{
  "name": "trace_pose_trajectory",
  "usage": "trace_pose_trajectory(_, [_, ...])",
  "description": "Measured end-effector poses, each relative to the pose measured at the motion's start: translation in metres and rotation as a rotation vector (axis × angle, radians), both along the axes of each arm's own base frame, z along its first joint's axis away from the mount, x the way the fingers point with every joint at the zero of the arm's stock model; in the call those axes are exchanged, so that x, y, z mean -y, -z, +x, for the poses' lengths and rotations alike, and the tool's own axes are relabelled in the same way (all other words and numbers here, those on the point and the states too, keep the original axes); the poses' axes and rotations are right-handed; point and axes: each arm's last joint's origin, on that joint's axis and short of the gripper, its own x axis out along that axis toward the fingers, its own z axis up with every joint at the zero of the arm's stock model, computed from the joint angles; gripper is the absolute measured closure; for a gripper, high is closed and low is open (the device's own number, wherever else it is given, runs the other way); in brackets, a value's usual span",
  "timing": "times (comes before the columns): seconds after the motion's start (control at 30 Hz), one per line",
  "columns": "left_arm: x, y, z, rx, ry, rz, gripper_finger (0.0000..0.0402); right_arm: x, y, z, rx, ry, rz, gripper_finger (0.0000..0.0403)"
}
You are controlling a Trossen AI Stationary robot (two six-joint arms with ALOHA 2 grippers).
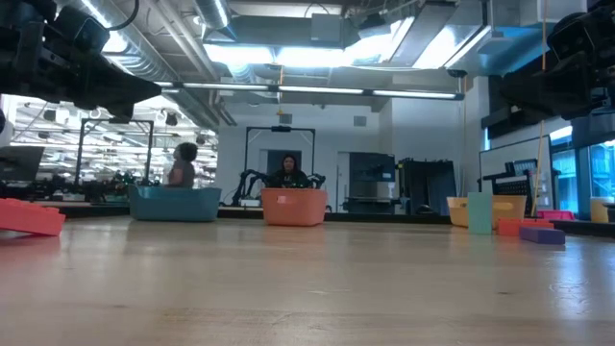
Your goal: Sort & place blocks by color
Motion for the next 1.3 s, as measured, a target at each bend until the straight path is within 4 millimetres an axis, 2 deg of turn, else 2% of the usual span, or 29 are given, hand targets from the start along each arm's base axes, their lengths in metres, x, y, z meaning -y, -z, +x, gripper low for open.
trace_pose_trajectory(0.17, [0.000,-0.005,0.000,0.045,-0.017,0.053,0.0401,0.000,0.000,0.000,0.000,0.000,0.000,0.0377])
trace_pose_trajectory(0.27, [0.000,-0.016,-0.002,0.172,0.009,-0.011,0.0401,0.000,0.000,0.000,0.000,0.000,0.000,0.0377])
trace_pose_trajectory(0.5, [0.001,-0.045,-0.012,0.486,0.014,0.012,0.0401,0.000,0.000,0.000,0.000,0.000,0.000,0.0377])
trace_pose_trajectory(0.7, [0.001,-0.047,-0.013,0.515,0.026,-0.021,0.0401,0.000,0.000,0.000,0.000,0.000,0.000,0.0377])
trace_pose_trajectory(0.93, [-0.001,-0.050,-0.013,0.526,-0.018,-0.231,0.0398,0.000,0.000,0.000,0.000,0.000,0.000,0.0377])
trace_pose_trajectory(1.07, [-0.003,-0.060,-0.009,0.400,-0.048,-0.324,0.0358,0.000,0.000,0.000,0.000,0.000,0.000,0.0377])
trace_pose_trajectory(1.3, [-0.004,-0.101,0.003,0.125,-0.100,-0.416,0.0246,0.000,0.000,0.000,0.000,0.000,0.000,0.0377])
